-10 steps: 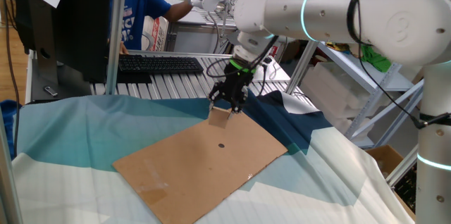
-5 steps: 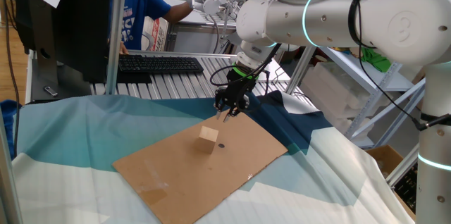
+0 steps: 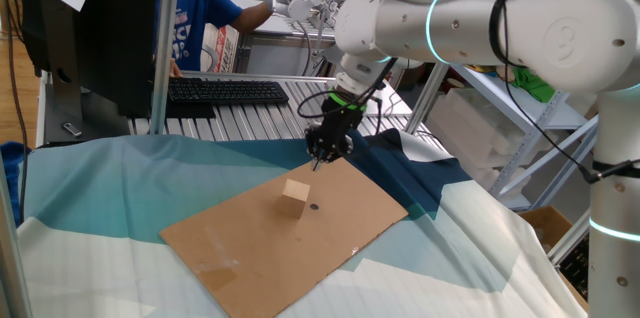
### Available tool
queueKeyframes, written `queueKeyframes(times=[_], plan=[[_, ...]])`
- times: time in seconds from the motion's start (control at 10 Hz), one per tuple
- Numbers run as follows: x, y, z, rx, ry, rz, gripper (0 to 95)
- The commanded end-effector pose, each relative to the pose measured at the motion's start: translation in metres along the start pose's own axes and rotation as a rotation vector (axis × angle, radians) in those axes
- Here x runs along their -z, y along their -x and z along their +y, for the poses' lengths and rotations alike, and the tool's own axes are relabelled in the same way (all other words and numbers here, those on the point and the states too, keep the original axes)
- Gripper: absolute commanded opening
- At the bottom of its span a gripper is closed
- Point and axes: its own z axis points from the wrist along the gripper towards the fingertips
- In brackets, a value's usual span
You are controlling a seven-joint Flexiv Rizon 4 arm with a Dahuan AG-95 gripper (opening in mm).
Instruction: Grab the block and place it at the designated location
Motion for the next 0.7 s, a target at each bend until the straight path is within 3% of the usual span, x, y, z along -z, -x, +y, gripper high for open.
queueKeyframes(times=[0.1, 0.3, 0.4, 0.7], plan=[[-0.0007, -0.0012, 0.0004, -0.08, 0.014, -0.001, 0.0], [-0.0032, -0.0069, 0.0021, -0.092, -0.016, -0.027, 0.0], [-0.0039, -0.0083, 0.0021, -0.084, -0.003, -0.023, 0.0], [-0.0029, -0.0098, 0.0039, -0.052, 0.0, -0.021, 0.0]])
